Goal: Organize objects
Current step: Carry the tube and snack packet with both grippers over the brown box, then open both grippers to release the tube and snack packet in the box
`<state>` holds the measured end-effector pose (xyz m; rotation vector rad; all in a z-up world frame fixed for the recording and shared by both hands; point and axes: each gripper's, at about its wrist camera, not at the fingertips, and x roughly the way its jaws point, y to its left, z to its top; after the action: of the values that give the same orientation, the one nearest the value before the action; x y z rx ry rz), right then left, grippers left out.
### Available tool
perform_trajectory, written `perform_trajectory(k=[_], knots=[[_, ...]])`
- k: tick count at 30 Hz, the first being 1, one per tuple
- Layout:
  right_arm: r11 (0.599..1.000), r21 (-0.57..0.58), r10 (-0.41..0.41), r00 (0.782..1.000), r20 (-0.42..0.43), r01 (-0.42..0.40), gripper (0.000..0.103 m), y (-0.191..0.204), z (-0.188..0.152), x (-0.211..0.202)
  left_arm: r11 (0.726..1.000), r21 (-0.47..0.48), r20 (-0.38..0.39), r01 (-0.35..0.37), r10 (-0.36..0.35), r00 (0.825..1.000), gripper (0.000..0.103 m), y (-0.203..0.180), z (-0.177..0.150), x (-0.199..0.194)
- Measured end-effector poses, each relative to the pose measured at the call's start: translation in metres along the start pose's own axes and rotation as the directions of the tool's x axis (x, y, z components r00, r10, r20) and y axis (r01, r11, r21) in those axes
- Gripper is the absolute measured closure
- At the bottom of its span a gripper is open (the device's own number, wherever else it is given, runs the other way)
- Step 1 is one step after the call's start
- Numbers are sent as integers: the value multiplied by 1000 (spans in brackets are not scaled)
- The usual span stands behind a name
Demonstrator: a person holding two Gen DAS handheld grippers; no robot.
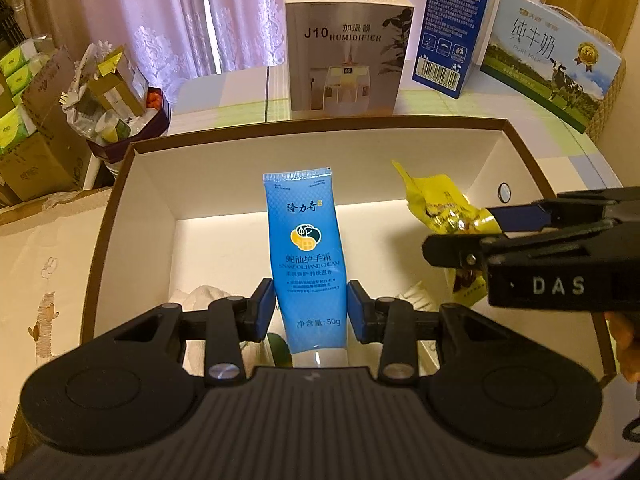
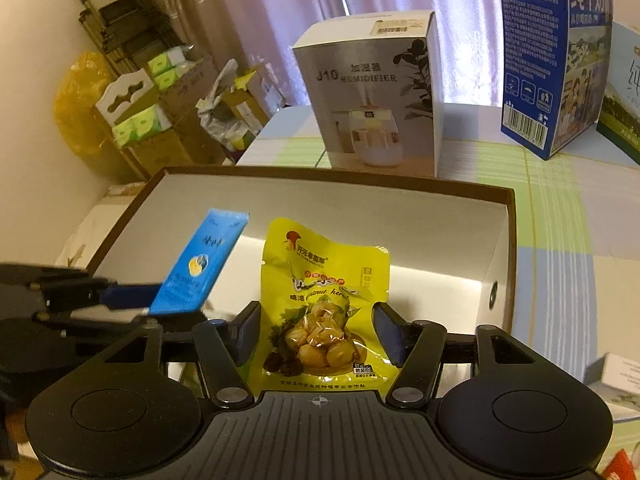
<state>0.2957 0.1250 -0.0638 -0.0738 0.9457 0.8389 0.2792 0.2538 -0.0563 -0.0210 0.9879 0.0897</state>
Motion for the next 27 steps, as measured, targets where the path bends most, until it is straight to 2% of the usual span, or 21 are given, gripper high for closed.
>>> perform_trajectory(k=[7,18,20,21,22,27], knots=[[1000,9,-22,999,40,22,36,-5,5,5,1000,-8,-6,24,-24,1000,70,0,4,8],[999,-18,-31,999,37,31,36,-7,2,-2,999,-12,-18,42,-42,999,69,-3,5,15],[999,-24,-30,999,35,31,36,-7,1,-4,999,-8,-7,42,-42,999,64,-3,6,13],[999,-27,-27,999,34,28,36,-7,1,-5,999,-8,-1,37,-37,999,56,-3,6,12],[999,-30,-25,999,32,26,35,-6,0,-6,999,-8,5,31,-31,999,52,-3,7,10],[998,-54,-12,1000,27,14,35,-2,-6,-16,1000,-23,10,17,-17,1000,47,2,7,1]])
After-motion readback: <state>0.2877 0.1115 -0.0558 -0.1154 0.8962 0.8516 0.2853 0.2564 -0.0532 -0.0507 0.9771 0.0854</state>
